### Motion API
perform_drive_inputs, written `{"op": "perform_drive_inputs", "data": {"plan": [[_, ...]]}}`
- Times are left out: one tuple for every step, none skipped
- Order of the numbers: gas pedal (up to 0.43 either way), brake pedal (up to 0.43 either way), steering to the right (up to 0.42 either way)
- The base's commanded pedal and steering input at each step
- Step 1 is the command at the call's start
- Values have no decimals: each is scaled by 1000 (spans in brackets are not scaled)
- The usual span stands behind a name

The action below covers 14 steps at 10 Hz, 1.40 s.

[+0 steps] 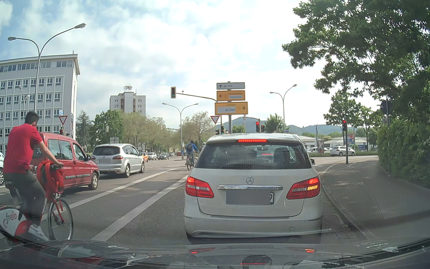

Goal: Follow the waypoints while adhering to traffic rules and regulations

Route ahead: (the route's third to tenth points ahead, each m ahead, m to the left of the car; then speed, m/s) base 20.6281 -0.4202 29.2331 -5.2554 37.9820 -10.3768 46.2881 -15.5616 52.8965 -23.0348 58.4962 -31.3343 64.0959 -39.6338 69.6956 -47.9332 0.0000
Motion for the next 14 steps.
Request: {"op": "perform_drive_inputs", "data": {"plan": [[0,250,80],[0,250,80],[0,250,80],[0,250,80],[0,250,80],[0,250,80],[0,250,80],[0,250,80],[0,250,80],[0,250,80],[0,250,80],[0,250,80],[0,250,80],[0,250,80]]}}
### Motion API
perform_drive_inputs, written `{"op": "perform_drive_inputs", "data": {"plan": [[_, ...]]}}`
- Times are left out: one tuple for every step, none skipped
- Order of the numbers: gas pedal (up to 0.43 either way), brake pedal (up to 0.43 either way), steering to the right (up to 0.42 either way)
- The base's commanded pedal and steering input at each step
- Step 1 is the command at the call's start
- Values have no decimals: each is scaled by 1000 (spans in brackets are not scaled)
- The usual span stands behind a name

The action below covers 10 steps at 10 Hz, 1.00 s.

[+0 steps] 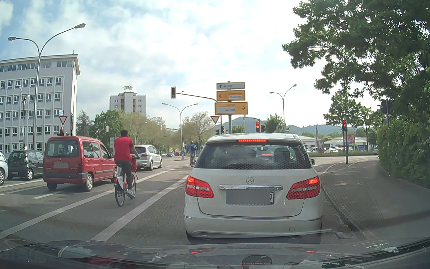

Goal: Follow the waypoints while adhering to traffic rules and regulations

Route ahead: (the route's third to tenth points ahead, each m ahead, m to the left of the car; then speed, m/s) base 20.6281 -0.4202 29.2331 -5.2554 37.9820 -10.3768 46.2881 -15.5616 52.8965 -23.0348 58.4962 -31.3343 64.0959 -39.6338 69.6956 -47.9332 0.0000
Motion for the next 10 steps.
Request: {"op": "perform_drive_inputs", "data": {"plan": [[0,250,80],[0,250,80],[0,250,79],[0,250,80],[0,250,80],[0,250,80],[0,250,80],[0,250,80],[0,250,79],[0,250,80]]}}
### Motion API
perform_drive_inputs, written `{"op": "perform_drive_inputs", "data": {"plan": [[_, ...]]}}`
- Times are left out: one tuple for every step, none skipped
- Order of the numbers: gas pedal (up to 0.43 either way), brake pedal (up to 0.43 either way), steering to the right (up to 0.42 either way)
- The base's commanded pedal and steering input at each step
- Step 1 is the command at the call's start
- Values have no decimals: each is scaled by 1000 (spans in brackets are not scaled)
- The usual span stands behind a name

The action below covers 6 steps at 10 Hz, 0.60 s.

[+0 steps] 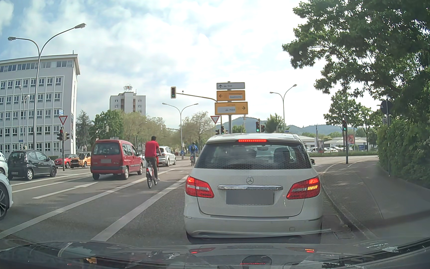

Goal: Follow the waypoints while adhering to traffic rules and regulations

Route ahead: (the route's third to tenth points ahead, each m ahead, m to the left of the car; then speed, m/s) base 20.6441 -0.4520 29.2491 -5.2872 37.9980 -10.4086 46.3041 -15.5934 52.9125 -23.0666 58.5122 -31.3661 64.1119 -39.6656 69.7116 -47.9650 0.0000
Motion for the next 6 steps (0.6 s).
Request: {"op": "perform_drive_inputs", "data": {"plan": [[0,250,80],[0,250,80],[0,250,80],[0,250,79],[0,250,80],[0,250,80]]}}
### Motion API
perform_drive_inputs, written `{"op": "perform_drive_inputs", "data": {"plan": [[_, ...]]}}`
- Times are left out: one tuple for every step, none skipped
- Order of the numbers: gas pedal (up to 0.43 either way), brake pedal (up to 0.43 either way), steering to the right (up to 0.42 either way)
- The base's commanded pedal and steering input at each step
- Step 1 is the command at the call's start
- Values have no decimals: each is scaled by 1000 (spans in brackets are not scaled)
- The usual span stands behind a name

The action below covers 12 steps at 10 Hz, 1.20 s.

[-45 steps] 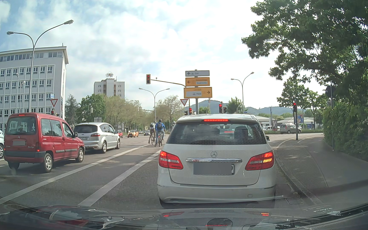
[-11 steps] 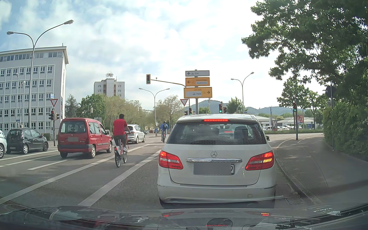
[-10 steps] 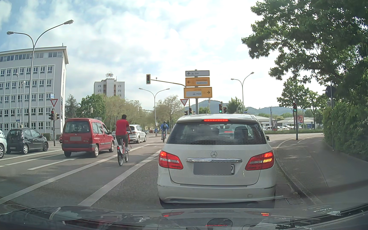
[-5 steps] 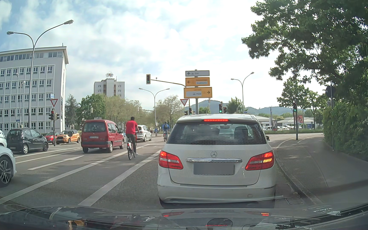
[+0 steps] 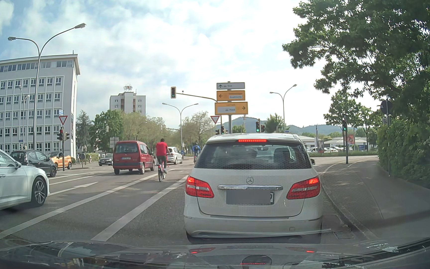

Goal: Follow the waypoints while adhering to traffic rules and regulations

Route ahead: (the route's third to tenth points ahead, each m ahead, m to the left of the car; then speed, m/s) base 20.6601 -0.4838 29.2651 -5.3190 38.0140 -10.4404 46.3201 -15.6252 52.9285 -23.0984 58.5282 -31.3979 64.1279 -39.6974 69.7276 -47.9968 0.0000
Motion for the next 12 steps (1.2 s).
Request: {"op": "perform_drive_inputs", "data": {"plan": [[0,250,80],[0,250,80],[0,250,80],[0,250,79],[0,250,80],[0,250,80],[0,250,79],[0,250,80],[0,250,81],[0,250,79],[0,250,79],[0,250,79]]}}
